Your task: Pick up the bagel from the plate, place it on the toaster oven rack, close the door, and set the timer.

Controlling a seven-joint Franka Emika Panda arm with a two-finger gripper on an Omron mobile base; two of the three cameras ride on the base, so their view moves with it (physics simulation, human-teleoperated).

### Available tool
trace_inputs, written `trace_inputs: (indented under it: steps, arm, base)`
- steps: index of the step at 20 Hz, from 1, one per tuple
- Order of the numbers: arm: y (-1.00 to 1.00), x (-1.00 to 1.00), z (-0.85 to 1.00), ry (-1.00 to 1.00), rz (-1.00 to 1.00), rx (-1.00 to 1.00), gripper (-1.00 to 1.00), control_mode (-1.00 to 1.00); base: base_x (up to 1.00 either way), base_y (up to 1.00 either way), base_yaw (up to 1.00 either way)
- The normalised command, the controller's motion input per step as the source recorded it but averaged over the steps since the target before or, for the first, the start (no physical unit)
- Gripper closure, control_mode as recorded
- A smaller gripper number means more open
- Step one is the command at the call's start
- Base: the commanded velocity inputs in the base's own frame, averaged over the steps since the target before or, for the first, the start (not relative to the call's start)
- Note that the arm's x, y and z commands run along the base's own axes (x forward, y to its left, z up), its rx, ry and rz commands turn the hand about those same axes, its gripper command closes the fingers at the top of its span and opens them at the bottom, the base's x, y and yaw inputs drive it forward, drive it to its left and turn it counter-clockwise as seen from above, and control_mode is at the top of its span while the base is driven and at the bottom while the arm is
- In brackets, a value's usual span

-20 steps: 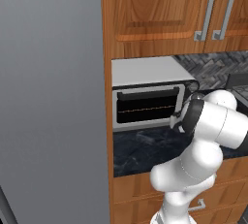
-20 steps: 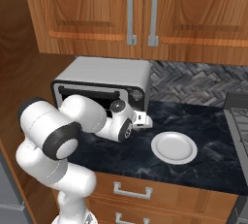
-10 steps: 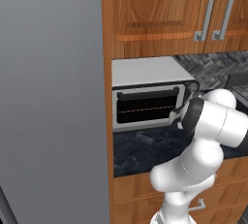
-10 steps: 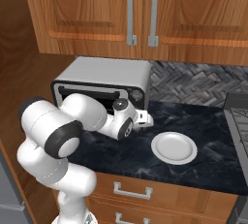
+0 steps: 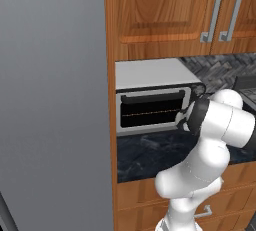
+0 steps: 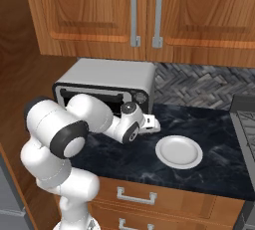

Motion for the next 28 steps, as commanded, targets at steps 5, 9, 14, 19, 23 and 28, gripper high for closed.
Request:
trace_inputs:
  steps: [5,9,14,19,23,28]
  arm:
    - [-0.11,0.01,-0.18,0.0,0.0,0.01,-1.0,-1.0]
    - [-0.05,0.11,-0.13,0.0,0.0,0.0,-1.0,-1.0]
    - [-0.06,0.19,-0.16,0.0,0.0,0.0,-1.0,-1.0]
    - [-0.13,0.26,-0.23,0.0,0.0,0.0,-1.0,-1.0]
    - [-0.11,0.38,-0.21,0.0,0.0,0.0,1.0,-1.0]
    - [-0.12,0.43,-0.07,0.0,0.0,0.01,1.0,-1.0]
  base:
    - [0.0,0.0,0.0]
    - [0.0,0.0,0.0]
    - [0.0,0.0,0.0]
    - [0.0,0.0,0.0]
    - [0.0,0.0,0.0]
    - [0.0,0.0,0.0]
